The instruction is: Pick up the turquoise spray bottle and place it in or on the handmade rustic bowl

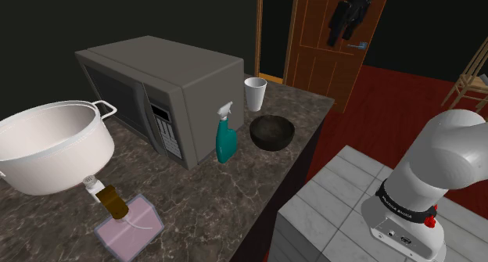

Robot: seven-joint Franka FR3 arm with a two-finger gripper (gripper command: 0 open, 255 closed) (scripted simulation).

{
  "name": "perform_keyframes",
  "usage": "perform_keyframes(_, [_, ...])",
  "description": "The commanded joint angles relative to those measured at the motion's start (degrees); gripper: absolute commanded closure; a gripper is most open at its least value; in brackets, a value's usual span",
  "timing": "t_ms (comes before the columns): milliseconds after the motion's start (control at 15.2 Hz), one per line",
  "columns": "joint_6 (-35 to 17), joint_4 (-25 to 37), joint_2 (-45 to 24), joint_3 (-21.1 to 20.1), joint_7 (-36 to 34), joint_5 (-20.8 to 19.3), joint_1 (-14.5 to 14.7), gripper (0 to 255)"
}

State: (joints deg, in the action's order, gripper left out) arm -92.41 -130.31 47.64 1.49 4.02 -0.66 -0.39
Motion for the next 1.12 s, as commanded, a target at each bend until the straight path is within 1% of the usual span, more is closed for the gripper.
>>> perform_keyframes(0, [0.0, 0.0, 0.0, 0.0, 0.0, 0.0, 0.0, 0])
perform_keyframes(330, [-16.2, -12.6, 3.0, 5.5, 11.7, 1.8, 4.8, 0])
perform_keyframes(660, [-32.4, -21.8, 1.7, 12.3, 25.1, 4.5, 11.1, 0])
perform_keyframes(858, [-42.0, -25.5, -1.2, 17.5, 34.4, 7.0, 16.6, 0])
perform_keyframes(990, [-48.1, -27.0, -3.7, 21.8, 41.3, 9.2, 21.4, 0])
perform_keyframes(1056, [-51.0, -27.5, -5.1, 24.3, 45.0, 10.6, 24.2, 0])
